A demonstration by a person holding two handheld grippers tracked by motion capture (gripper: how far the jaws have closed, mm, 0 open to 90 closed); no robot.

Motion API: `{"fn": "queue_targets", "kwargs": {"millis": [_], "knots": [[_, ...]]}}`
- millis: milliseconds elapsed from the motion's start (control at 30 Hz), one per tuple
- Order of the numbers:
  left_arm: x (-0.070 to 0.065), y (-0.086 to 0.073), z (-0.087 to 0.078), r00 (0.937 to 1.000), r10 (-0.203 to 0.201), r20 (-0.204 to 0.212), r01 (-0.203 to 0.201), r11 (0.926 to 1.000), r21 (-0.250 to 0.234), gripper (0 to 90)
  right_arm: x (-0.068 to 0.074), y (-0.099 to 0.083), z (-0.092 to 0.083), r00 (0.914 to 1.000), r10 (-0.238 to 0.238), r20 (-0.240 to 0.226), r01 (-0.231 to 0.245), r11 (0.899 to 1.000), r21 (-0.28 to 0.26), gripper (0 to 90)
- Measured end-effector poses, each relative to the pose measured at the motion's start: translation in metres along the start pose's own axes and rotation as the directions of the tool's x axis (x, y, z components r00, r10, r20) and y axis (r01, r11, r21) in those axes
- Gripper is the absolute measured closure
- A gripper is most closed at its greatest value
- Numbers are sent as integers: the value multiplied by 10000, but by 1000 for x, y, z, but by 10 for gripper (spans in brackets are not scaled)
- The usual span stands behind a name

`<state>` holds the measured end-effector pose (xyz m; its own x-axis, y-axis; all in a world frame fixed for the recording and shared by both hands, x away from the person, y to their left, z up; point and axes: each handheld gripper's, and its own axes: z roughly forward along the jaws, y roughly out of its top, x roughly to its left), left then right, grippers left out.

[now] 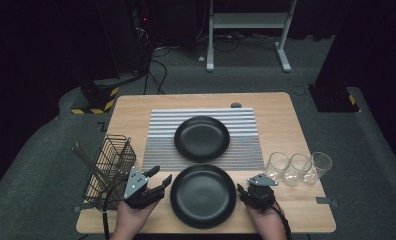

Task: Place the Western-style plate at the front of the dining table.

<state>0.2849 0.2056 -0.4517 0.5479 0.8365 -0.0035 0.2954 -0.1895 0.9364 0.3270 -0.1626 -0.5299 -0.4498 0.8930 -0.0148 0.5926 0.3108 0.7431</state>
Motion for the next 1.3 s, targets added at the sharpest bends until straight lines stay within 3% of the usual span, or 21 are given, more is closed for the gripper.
{"fn": "queue_targets", "kwargs": {"millis": [533,867,1100,1300], "knots": [[3,10,-14,9999,-115,-53,111,9976,-681,436,0,0,0,10000,17,25,-17,10000,-3,489],[10,15,-23,9993,-338,-139,322,9941,-1035,493,0,0,0,10000,16,6,-16,10000,-6,488],[15,16,-28,9987,-478,-168,453,9910,-1260,569,0,0,0,10000,11,-1,-11,10000,-4,488],[17,15,-31,9977,-530,-414,473,9907,-1275,705,0,0,0,10000,11,0,-11,10000,-5,488]]}}
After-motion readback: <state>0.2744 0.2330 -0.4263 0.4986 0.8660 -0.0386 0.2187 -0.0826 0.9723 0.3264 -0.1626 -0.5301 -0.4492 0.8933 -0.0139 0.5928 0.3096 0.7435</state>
